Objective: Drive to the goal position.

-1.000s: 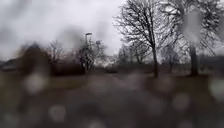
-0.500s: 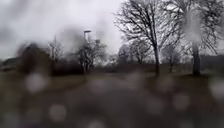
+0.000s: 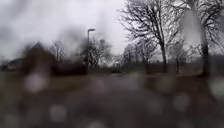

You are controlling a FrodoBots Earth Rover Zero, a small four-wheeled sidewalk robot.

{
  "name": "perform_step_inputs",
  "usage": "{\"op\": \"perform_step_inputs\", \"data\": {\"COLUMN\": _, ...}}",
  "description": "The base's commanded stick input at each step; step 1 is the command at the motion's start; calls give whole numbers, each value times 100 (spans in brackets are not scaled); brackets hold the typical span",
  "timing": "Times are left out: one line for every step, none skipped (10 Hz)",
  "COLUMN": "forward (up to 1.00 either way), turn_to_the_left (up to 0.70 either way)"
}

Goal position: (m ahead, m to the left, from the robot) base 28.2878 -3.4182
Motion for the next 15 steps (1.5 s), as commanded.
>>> {"op": "perform_step_inputs", "data": {"forward": 85, "turn_to_the_left": 0}}
{"op": "perform_step_inputs", "data": {"forward": 85, "turn_to_the_left": 0}}
{"op": "perform_step_inputs", "data": {"forward": 85, "turn_to_the_left": 0}}
{"op": "perform_step_inputs", "data": {"forward": 85, "turn_to_the_left": 0}}
{"op": "perform_step_inputs", "data": {"forward": 85, "turn_to_the_left": 0}}
{"op": "perform_step_inputs", "data": {"forward": 85, "turn_to_the_left": 0}}
{"op": "perform_step_inputs", "data": {"forward": 85, "turn_to_the_left": 0}}
{"op": "perform_step_inputs", "data": {"forward": 85, "turn_to_the_left": 0}}
{"op": "perform_step_inputs", "data": {"forward": 85, "turn_to_the_left": 0}}
{"op": "perform_step_inputs", "data": {"forward": 85, "turn_to_the_left": 0}}
{"op": "perform_step_inputs", "data": {"forward": 85, "turn_to_the_left": 9}}
{"op": "perform_step_inputs", "data": {"forward": 85, "turn_to_the_left": 26}}
{"op": "perform_step_inputs", "data": {"forward": 85, "turn_to_the_left": 34}}
{"op": "perform_step_inputs", "data": {"forward": 85, "turn_to_the_left": 30}}
{"op": "perform_step_inputs", "data": {"forward": 85, "turn_to_the_left": 12}}
